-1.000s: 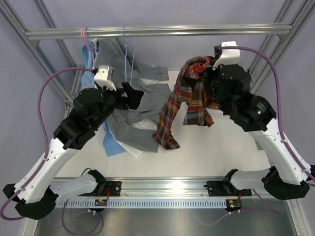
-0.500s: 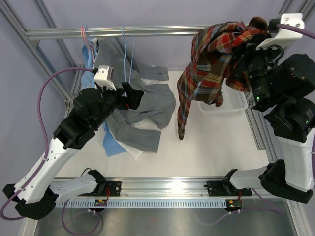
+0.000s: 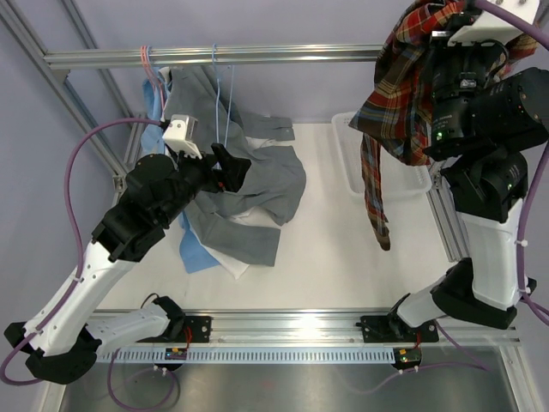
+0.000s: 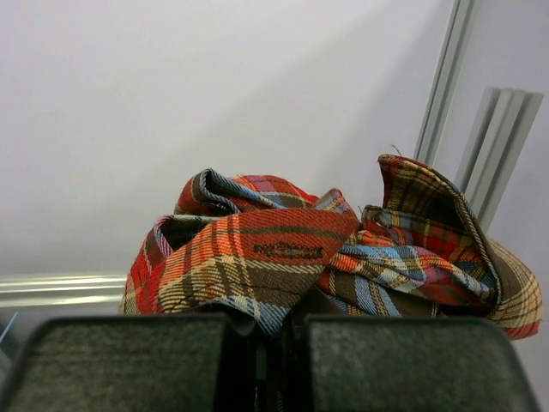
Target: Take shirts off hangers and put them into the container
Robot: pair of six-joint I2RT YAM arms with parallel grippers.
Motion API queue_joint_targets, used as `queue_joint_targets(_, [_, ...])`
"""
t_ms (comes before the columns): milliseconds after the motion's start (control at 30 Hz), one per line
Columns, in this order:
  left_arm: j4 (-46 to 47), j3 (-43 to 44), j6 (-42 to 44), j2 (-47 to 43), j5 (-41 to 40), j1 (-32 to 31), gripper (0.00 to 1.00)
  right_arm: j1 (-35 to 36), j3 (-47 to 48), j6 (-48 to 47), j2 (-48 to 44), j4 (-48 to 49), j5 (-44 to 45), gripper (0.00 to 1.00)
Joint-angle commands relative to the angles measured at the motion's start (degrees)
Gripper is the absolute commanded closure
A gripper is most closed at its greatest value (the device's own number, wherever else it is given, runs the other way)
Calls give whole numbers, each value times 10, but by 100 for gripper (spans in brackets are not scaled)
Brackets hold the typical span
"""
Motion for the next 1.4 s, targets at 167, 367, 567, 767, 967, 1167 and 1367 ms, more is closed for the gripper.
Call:
queue_joint_targets(167, [15, 18, -9, -16, 23, -1, 9, -74, 20, -105, 47, 137, -29, 100])
queue_joint_targets(367, [17, 16, -6, -14, 37, -1, 9, -146, 62, -59, 86, 125, -65, 100])
queue_joint_targets(567, [25, 16, -5, -4, 54, -2, 9, -201, 61, -10, 110, 105, -104, 100])
queue_joint_targets(767, [11, 26, 3, 4, 56, -2, 9, -214, 115, 7, 135, 96, -126, 100])
queue_joint_targets(967, [5, 28, 1, 5, 66, -2, 9, -229, 134, 2, 137, 110, -141, 100])
queue_joint_targets(1167, [2, 20, 5, -5, 64, -2, 9, -234, 142, 20, 115, 123, -167, 100])
queue_joint_targets(1367, [6, 18, 0, -1, 81, -1, 9, -246, 138, 7, 121, 134, -170, 100])
